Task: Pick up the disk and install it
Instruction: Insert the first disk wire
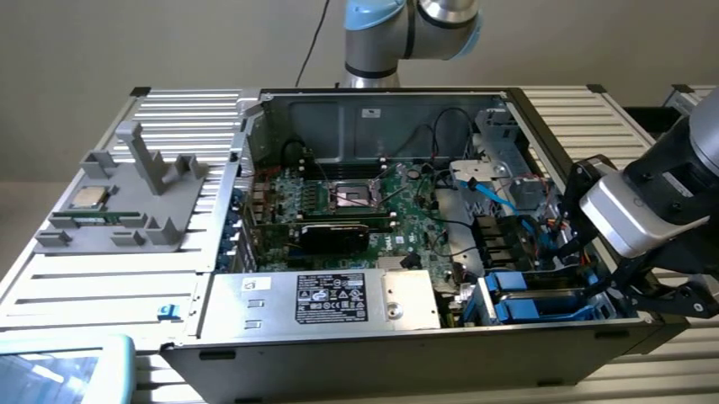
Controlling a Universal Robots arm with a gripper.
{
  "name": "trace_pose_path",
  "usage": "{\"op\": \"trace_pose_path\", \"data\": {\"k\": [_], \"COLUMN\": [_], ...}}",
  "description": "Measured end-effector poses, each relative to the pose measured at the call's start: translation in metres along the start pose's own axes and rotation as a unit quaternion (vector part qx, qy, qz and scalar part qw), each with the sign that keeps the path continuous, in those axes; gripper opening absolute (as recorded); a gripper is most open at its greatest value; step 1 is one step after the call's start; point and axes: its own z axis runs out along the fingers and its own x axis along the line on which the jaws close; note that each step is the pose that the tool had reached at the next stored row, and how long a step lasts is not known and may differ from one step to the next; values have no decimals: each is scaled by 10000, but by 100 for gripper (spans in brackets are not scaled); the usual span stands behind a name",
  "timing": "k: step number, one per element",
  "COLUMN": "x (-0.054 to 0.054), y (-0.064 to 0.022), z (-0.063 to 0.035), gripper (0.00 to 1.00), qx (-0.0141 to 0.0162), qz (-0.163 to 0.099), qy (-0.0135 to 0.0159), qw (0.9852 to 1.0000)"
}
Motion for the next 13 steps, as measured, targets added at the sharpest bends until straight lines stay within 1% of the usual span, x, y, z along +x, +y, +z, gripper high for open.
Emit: {"op": "trace_pose_path", "data": {"k": [5,6,7,8,9,13], "x": [0,1,3,3,4,6], "y": [1,2,3,4,5,7], "z": [2,5,8,11,14,29], "gripper": [46,46,46,46,46,46], "qx": [-1,6,29,58,76,87], "qz": [1,-1,-4,-9,-13,-13], "qy": [-2,-6,-12,-12,-13,-37], "qw": [10000,10000,10000,10000,10000,10000]}}
